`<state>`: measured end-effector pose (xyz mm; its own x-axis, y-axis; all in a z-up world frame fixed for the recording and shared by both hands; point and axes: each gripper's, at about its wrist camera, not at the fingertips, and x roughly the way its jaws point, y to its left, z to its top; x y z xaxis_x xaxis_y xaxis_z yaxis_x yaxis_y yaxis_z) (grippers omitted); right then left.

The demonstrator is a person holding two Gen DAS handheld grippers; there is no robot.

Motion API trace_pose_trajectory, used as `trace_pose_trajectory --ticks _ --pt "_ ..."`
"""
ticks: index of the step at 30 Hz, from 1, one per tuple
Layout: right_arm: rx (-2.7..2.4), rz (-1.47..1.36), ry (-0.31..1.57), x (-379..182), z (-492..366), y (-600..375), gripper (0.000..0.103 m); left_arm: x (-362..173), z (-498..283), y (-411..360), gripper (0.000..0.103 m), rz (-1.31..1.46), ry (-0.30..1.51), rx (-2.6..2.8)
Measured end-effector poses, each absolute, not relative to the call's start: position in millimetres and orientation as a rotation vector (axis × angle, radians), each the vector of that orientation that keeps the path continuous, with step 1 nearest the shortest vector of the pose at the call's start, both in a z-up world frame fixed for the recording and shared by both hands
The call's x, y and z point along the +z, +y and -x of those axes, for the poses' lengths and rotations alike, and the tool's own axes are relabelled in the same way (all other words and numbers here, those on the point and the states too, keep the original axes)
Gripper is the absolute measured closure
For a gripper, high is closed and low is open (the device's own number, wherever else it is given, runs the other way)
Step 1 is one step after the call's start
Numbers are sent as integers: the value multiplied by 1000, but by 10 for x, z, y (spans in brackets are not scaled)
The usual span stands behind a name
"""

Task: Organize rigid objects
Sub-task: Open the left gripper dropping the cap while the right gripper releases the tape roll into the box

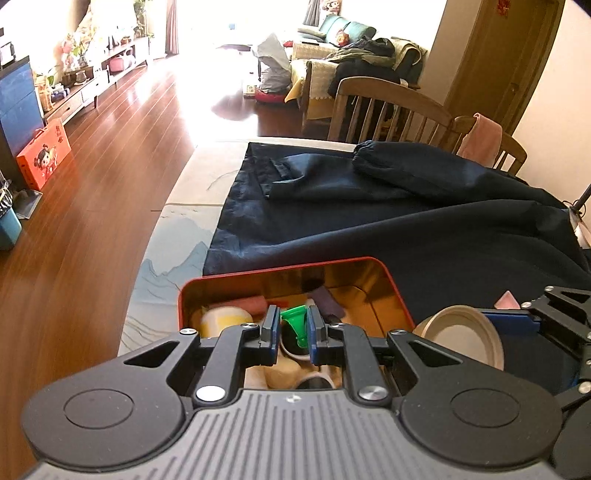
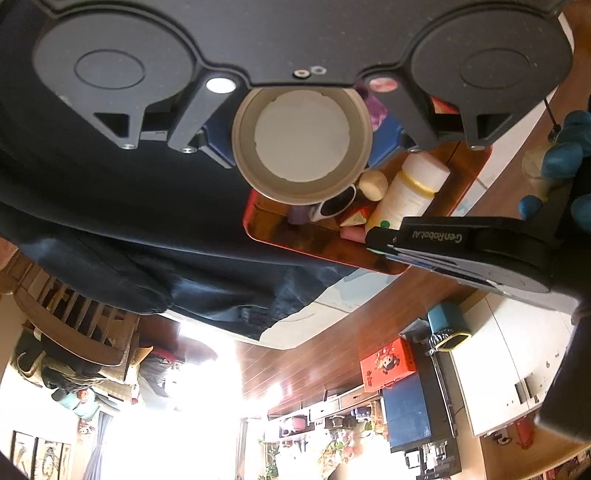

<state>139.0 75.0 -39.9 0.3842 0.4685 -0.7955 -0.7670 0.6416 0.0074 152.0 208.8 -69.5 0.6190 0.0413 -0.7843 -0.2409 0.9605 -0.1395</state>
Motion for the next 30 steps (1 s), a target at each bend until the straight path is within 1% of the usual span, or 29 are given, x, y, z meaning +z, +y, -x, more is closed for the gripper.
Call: trace_pose_trajectory --ticks 9,12,30 --pt "818 420 904 -660 -1556 1010 26 -924 -1767 2232 89 225 927 158" --pt "825 465 878 -683 -1536 1083 26 -992 -1834 2236 89 222 938 144" --pt "840 518 901 -784 -1511 1208 26 -1254 -2089 2233 88 191 1005 113"
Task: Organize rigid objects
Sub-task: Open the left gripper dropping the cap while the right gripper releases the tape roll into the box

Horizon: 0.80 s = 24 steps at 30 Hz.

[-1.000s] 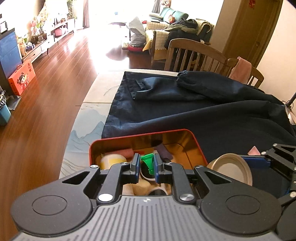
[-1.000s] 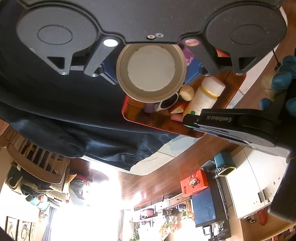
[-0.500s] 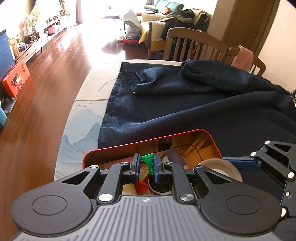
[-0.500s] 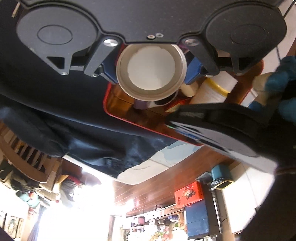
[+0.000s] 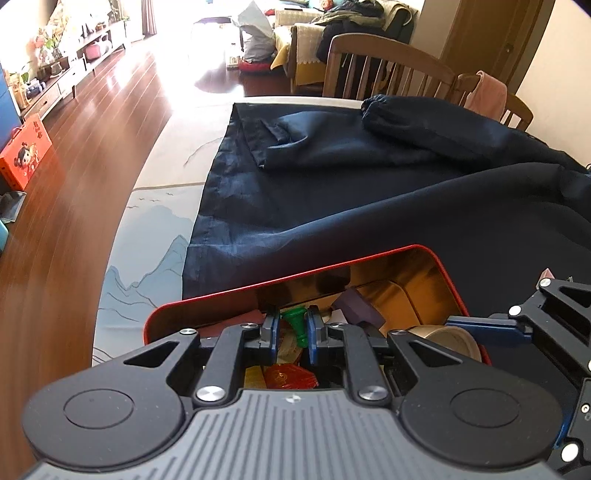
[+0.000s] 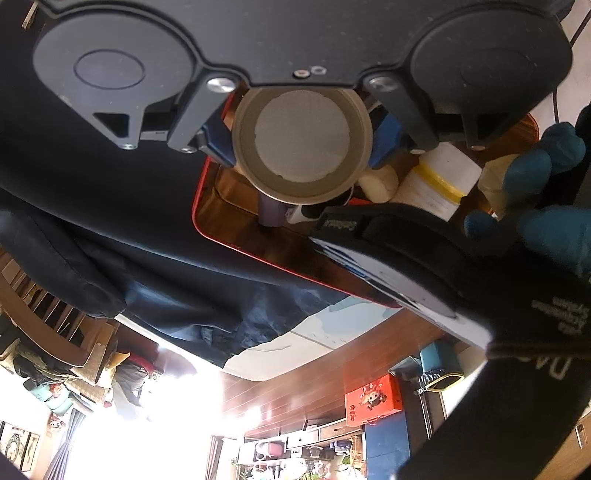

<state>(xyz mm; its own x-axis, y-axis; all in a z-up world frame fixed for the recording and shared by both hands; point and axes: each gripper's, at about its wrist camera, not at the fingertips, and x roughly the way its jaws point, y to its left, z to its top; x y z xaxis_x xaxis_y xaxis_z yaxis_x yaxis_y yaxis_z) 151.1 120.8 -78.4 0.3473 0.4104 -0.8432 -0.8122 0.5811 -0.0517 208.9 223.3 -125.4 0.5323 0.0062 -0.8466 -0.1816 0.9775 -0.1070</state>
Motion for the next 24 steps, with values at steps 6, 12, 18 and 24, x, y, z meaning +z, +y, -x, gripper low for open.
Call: trace_pose_trajectory --ticks 6,12,18,24 --pt "841 521 906 -773 -1502 1204 26 -1322 -2122 2283 88 228 1024 134" --pt "837 511 885 -718 -1475 1163 24 -1343 -2110 2306 88 240 1024 146" --pt "831 481 867 -621 -1428 1078 21 -1309 -2050 2318 88 251 1019 154" --pt "841 438 858 -504 -1391 950 20 -1221 -1959 2300 88 259 1004 151"
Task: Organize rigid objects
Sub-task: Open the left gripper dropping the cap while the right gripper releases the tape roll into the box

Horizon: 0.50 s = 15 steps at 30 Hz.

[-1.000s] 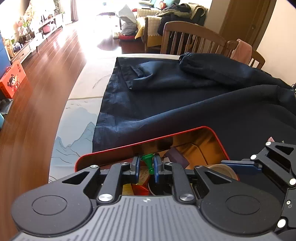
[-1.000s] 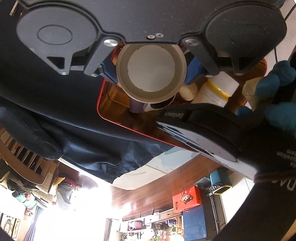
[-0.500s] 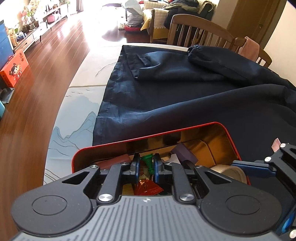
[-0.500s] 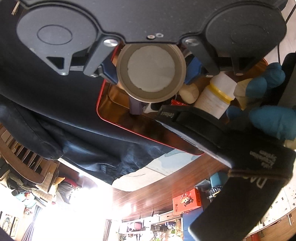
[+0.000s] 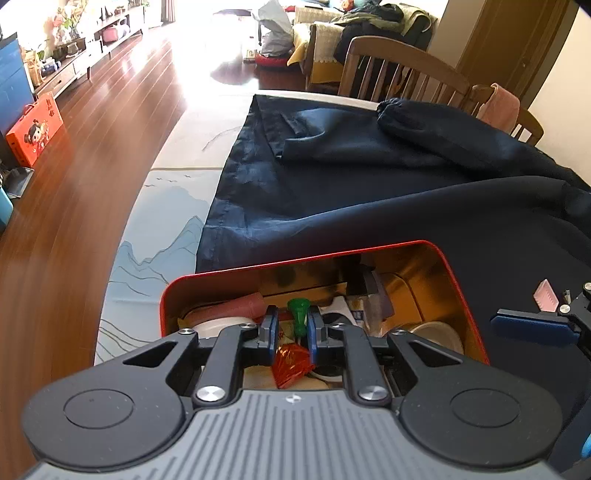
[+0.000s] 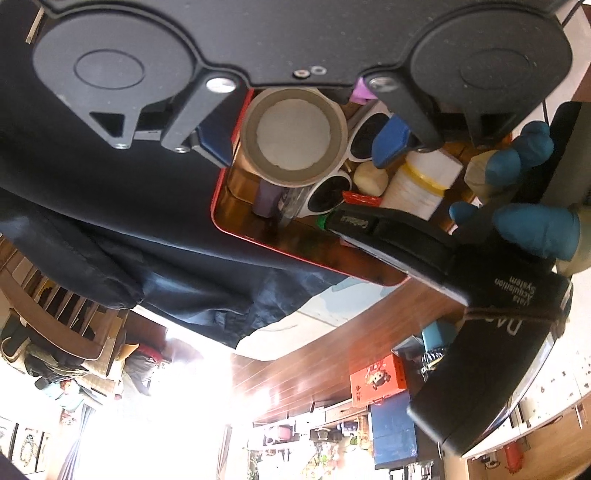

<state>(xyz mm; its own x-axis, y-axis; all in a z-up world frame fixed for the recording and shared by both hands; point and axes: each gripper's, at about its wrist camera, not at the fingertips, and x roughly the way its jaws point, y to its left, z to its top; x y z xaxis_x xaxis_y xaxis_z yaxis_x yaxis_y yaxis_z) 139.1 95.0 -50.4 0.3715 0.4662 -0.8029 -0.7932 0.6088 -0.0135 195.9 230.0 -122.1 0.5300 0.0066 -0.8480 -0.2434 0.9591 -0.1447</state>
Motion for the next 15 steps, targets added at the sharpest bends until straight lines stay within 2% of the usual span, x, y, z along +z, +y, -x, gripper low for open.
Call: trace_pose_trajectory --ticks 5,7,9,15 --pt "856 399 854 -407 -1348 829 18 -1133 -1866 2259 87 252 985 149" --pt "860 396 850 -375 -1328 787 18 -1087 -1822 2228 79 245 977 150" --pt "863 392 842 -343 -1296 733 17 -1043 -1783 2205 76 245 964 149" --pt "870 360 823 -236 -1214 528 16 -917 -1658 2090 76 250 936 158"
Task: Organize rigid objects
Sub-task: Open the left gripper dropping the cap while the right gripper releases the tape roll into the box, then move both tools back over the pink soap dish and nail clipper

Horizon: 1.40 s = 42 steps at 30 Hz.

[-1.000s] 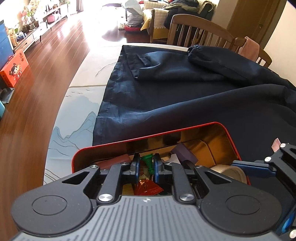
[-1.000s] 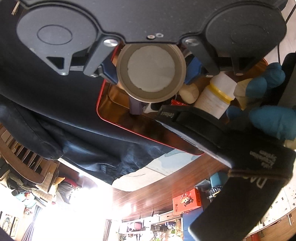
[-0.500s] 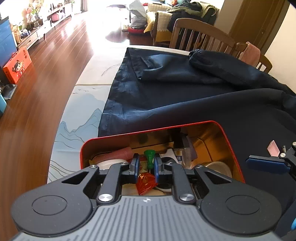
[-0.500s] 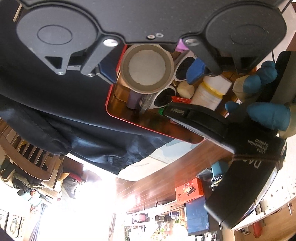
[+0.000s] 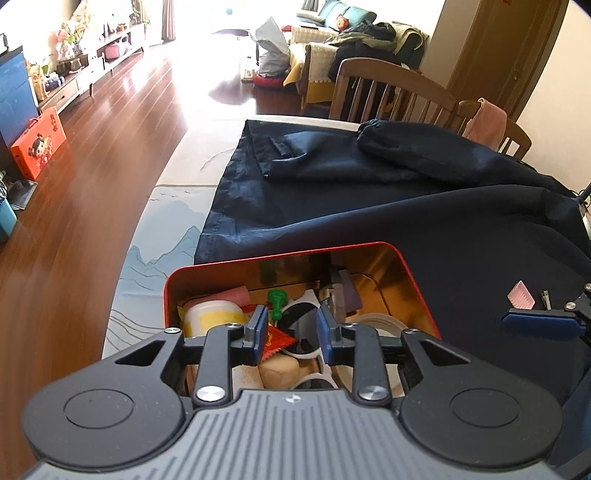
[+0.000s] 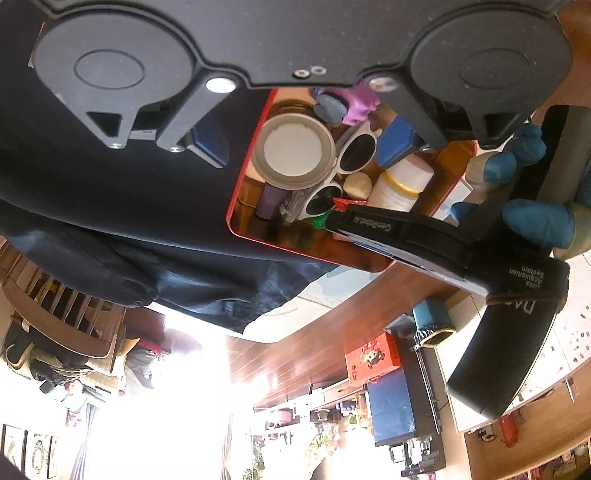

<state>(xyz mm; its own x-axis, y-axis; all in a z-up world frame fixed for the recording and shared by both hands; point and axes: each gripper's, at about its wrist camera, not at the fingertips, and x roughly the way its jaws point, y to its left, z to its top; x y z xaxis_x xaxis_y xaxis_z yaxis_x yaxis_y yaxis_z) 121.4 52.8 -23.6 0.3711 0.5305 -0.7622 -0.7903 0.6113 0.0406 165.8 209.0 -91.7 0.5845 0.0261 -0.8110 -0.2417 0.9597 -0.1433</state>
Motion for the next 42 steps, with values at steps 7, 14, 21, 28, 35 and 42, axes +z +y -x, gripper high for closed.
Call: trace_pose_trajectory --ticks 7,14,21,28,35,42 --pt "881 338 788 -91 -1131 237 13 -727 -1498 1860 76 228 883 175" --pt "882 321 764 32 -1127 -202 8 -531 -1381 1569 75 235 844 181" --pt "854 288 768 48 -1293 -677 7 -422 -1359 1176 31 214 795 181" --pt "804 242 769 -27 -1576 -1236 1 -386 -1472 739 25 218 786 157" --pt "701 235 786 -212 -1909 -1739 0 -456 -1704 207 22 172 770 121" --pt "619 214 834 -430 -2249 -2139 0 -685 -2000 -245 22 161 826 34"
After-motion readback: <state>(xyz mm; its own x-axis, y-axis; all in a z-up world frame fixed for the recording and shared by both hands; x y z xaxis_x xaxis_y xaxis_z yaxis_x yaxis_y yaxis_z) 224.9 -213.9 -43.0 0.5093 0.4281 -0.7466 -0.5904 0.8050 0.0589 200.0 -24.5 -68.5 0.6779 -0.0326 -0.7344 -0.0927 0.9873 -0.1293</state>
